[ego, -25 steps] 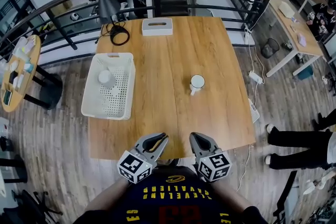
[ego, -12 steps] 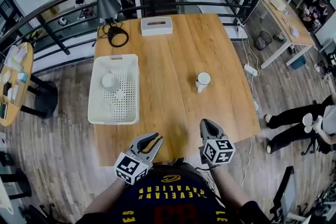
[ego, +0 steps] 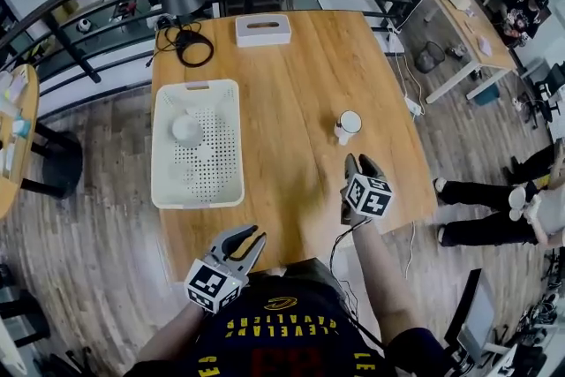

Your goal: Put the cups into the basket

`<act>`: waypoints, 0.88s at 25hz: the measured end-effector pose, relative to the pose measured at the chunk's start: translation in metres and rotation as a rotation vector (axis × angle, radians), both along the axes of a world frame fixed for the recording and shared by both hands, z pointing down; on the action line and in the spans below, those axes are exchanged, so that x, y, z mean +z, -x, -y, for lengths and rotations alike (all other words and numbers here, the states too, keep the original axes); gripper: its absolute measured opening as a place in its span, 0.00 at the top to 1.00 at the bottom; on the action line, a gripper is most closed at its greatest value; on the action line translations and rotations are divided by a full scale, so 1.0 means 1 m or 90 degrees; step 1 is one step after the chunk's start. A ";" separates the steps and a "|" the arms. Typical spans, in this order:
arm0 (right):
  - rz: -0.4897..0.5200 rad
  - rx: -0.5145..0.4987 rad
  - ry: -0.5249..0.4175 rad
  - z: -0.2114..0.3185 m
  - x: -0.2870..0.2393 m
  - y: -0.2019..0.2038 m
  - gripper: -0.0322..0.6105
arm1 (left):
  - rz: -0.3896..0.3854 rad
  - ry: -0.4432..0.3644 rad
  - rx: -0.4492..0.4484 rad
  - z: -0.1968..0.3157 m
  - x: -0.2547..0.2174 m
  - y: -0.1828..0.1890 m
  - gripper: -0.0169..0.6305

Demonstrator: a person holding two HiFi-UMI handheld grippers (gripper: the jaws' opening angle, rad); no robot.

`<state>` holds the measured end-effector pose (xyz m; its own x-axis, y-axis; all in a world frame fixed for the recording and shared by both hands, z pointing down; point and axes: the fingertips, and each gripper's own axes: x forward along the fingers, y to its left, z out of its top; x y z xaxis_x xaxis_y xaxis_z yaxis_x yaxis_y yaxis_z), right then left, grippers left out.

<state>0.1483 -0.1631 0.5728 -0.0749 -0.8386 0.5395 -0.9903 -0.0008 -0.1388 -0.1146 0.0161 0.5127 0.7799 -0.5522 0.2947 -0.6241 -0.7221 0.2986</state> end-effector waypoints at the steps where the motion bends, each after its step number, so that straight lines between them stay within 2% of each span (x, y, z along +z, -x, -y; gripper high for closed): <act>1: 0.000 0.005 0.007 0.007 0.005 -0.001 0.76 | 0.002 -0.003 -0.002 0.000 0.001 0.002 0.87; 4: 0.002 0.010 0.029 0.027 0.023 -0.006 0.75 | 0.009 0.006 -0.023 0.003 0.003 0.005 0.87; 7: -0.007 -0.008 0.049 0.049 0.040 -0.008 0.75 | 0.019 0.028 -0.052 0.006 0.005 0.003 0.87; 9: -0.017 -0.024 0.069 0.059 0.054 -0.011 0.75 | 0.023 0.023 -0.070 0.011 0.008 -0.002 0.87; 17: -0.011 -0.050 0.145 0.079 0.105 -0.024 0.74 | 0.049 0.031 -0.103 0.025 0.013 -0.041 0.87; 22: -0.054 -0.055 0.146 0.082 0.108 -0.053 0.73 | 0.057 0.043 -0.109 0.029 0.019 -0.064 0.87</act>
